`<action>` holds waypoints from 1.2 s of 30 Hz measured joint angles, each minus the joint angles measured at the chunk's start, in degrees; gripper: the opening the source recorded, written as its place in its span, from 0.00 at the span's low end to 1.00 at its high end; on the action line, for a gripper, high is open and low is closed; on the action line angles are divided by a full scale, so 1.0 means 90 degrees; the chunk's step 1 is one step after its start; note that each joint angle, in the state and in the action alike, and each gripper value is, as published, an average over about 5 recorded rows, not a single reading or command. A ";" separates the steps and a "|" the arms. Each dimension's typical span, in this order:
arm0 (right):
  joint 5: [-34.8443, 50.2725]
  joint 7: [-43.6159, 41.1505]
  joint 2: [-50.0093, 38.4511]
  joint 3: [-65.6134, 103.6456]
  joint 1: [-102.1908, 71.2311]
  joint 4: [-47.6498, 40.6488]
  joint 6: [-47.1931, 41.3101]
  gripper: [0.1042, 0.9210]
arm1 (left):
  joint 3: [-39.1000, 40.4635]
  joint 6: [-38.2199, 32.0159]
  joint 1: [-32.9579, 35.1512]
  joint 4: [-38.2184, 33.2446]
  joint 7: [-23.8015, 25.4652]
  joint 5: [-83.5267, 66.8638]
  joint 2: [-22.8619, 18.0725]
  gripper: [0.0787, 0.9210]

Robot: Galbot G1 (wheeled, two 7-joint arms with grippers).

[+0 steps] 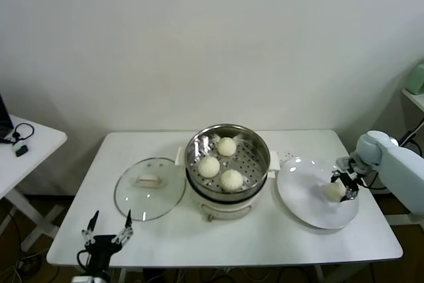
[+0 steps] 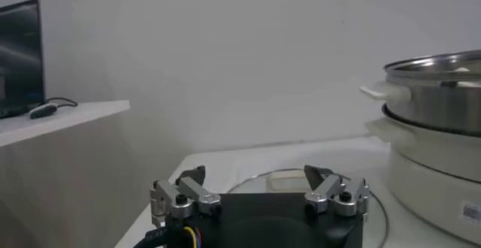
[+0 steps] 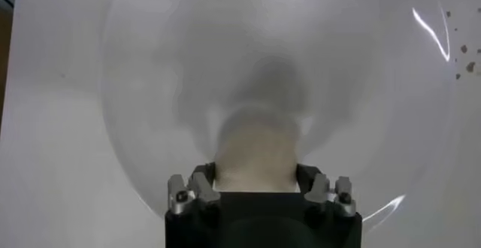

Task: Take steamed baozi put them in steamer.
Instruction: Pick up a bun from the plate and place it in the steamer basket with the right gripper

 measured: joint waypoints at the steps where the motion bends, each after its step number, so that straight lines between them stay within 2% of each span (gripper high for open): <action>1: -0.0002 0.0001 0.0002 0.0006 0.0000 -0.0007 0.0002 0.71 | 0.0000 -0.0001 0.0002 0.0000 0.0000 0.0001 0.0000 0.88; 9: 0.0186 0.0039 -0.0070 -0.0096 0.0112 0.0039 -0.0083 0.69 | -0.0001 -0.0014 0.0014 -0.0002 0.0000 0.0000 -0.0004 0.88; 14: 0.0796 0.0100 -0.0152 -0.0583 0.0535 0.0152 -0.0318 0.68 | 0.0027 -0.0019 0.0000 -0.0013 0.0000 -0.0009 -0.0012 0.88; 25: 0.3291 0.0231 0.0091 -0.3094 0.2949 0.0615 -0.1167 0.68 | 0.0157 -0.0029 -0.0115 -0.0105 0.0009 -0.0029 -0.0032 0.88; 36: 0.6145 0.0470 0.1075 -0.5577 0.5183 0.1101 -0.1946 0.68 | 0.0372 -0.0082 -0.0197 -0.0252 0.0013 0.0051 -0.0079 0.88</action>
